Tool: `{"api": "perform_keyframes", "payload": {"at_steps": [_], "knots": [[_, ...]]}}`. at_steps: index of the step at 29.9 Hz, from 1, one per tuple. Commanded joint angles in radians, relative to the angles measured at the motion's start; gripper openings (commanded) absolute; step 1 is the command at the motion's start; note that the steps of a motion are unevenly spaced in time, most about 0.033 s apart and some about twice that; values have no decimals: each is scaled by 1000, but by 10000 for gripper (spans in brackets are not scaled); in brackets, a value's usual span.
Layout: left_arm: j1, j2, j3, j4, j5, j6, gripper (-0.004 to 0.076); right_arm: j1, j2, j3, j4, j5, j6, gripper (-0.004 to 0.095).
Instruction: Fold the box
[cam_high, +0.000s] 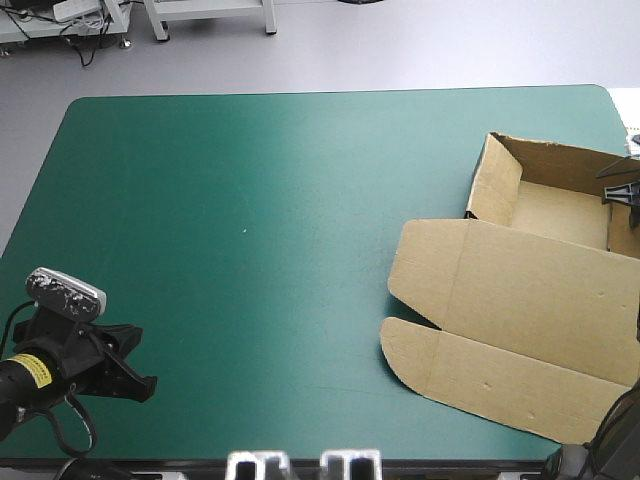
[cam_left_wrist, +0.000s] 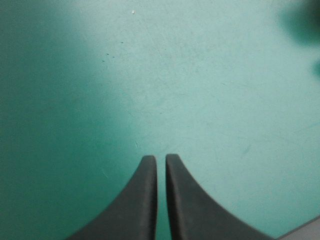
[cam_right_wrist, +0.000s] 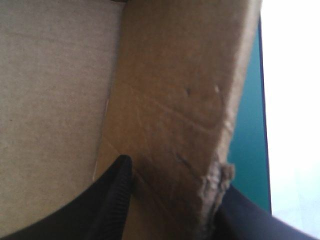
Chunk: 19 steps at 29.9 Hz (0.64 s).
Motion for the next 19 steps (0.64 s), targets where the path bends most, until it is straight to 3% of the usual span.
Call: {"api": "perform_keyframes", "payload": {"at_steps": [1,10,12,17,19], "knots": [[1,6,-23,25,-55,-4,40,-5,-52,-58,14,-10,-12,430],[1,6,-23,116,-55,-1,40,-5,-156,-304,227,13,-12,394],[1,6,-23,133,-61,-1,40,-5,-193,-345,263,11,-6,317],[1,6,-23,170,-80,2,40,-5,-310,-358,313,44,-9,-21],[1,6,-23,170,-103,2,40,-5,-355,-350,328,80,-7,-15]]}}
